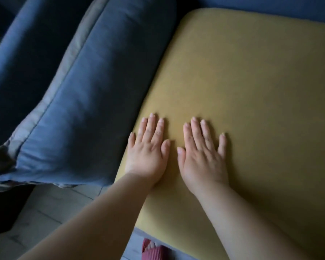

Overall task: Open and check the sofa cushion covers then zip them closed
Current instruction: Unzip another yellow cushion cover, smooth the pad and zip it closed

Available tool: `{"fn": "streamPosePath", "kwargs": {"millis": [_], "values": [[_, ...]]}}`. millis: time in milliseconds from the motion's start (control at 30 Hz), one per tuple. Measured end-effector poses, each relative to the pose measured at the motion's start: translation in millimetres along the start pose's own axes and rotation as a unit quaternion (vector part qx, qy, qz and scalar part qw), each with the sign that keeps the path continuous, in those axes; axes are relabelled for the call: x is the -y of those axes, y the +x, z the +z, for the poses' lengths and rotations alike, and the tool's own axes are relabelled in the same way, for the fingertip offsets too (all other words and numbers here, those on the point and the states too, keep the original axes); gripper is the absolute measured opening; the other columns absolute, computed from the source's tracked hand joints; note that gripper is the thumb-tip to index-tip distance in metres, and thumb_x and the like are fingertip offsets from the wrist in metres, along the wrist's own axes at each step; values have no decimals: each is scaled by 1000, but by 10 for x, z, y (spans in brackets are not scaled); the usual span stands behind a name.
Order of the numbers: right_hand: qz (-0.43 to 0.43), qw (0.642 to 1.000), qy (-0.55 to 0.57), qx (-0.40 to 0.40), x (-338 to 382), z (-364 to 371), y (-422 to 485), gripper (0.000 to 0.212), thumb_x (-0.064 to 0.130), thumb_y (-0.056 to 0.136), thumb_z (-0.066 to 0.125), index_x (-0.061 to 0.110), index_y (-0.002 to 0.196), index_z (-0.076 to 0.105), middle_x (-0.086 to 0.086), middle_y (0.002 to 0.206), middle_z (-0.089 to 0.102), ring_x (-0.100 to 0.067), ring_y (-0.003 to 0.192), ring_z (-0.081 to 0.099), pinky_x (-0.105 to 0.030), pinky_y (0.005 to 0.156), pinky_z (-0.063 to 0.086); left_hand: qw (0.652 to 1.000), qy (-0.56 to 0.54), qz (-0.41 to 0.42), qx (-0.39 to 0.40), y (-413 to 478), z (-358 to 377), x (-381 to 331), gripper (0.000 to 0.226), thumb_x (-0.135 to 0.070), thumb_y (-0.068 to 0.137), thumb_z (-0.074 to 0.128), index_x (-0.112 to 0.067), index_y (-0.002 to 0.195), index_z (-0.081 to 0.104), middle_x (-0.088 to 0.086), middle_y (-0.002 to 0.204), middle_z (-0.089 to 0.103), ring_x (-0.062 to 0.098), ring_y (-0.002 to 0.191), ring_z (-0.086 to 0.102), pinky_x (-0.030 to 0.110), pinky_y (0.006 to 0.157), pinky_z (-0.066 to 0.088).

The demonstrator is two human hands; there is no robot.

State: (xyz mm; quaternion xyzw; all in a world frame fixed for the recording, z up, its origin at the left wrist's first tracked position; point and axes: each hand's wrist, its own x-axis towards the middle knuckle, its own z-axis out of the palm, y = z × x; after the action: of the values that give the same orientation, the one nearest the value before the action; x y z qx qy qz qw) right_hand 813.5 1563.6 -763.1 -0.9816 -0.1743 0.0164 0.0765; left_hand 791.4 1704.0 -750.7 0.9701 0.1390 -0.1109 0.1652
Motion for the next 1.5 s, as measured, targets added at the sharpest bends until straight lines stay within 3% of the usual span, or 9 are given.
{"fn": "streamPosePath", "kwargs": {"millis": [200, 567, 667, 733, 900, 1000, 1133, 1300, 1500], "values": [[1, 1000, -26, -10, 17, 64, 24, 63, 42, 94, 29, 16, 152, 33, -2, 161, 24, -21, 149, 20, -59, 114, 15, 999, -16, 19, -19, 60, 85, 83, 66, -51, 89, 1, -35, 152, -4, -12, 159, -16, 10, 145, -18, 46, 119, 4], [-5, 1000, -10, 8, 28, -28, 39, 60, 42, 97, 33, 16, 151, 32, -3, 162, 21, -21, 149, 16, -61, 114, 13, 1000, -9, 19, 0, -249, -42, 28, 57, -48, 102, 16, -30, 153, 2, -10, 160, -15, 9, 145, -18, 40, 119, -4], [-23, 998, 7, -53, -9, -310, -142, 63, 34, 96, 48, 12, 152, 29, -7, 163, 16, -25, 150, 11, -64, 113, 9, 997, -19, 51, -53, -623, -8, -133, 60, -51, 97, 8, -30, 153, 3, -10, 158, -15, 10, 144, -21, 44, 119, -8], [-32, 995, -4, -96, -98, -426, -430, 64, 31, 96, 46, 13, 154, 24, -7, 163, 13, -25, 151, 8, -63, 113, 6, 994, -24, 60, -85, -830, 81, -206, 60, -49, 97, 11, -29, 153, 8, -8, 159, -10, 12, 146, -17, 47, 118, -6], [-35, 999, -32, -4, -411, -125, -1033, 65, 46, 94, 36, 13, 149, 40, -5, 159, 29, -23, 146, 28, -62, 111, 26, 996, 56, 55, -36, -1000, 358, -212, 62, -52, 96, 11, -27, 153, 19, -8, 159, 0, 12, 147, -4, 54, 117, 7], [-27, 1000, -2, -12, -372, -266, -918, 65, 47, 94, 32, 12, 148, 40, -6, 158, 31, -24, 146, 28, -62, 110, 21, 996, 57, 55, -47, -942, 232, -331, 65, -55, 94, 2, -30, 153, 8, -11, 156, -15, 9, 144, -19, 48, 118, -5], [-10, 996, 6, -85, -591, -524, -1015, 63, 42, 97, 33, 14, 153, 29, -4, 162, 19, -22, 150, 14, -59, 115, 10, 986, 41, 128, -97, -1073, 181, -724, 57, -47, 100, 14, -25, 153, 13, -5, 159, -6, 17, 148, -7, 48, 118, 0], [10, 999, -33, 10, -1086, -288, -1411, 64, 47, 94, 32, 13, 148, 39, -4, 160, 27, -23, 147, 25, -61, 113, 22, 988, 97, 119, -24, -1076, 544, -971, 63, -48, 95, 12, -26, 153, 20, -6, 161, 5, 14, 148, 1, 49, 117, 3], [55, 993, 13, -107, -1377, -653, -1425, 62, 40, 96, 34, 14, 152, 29, -5, 162, 19, -23, 150, 15, -58, 115, 10, 972, 60, 207, -90, -1166, 505, -1471, 57, -42, 98, 24, -21, 151, 27, 0, 160, 12, 20, 148, 8, 50, 116, 9]]}}
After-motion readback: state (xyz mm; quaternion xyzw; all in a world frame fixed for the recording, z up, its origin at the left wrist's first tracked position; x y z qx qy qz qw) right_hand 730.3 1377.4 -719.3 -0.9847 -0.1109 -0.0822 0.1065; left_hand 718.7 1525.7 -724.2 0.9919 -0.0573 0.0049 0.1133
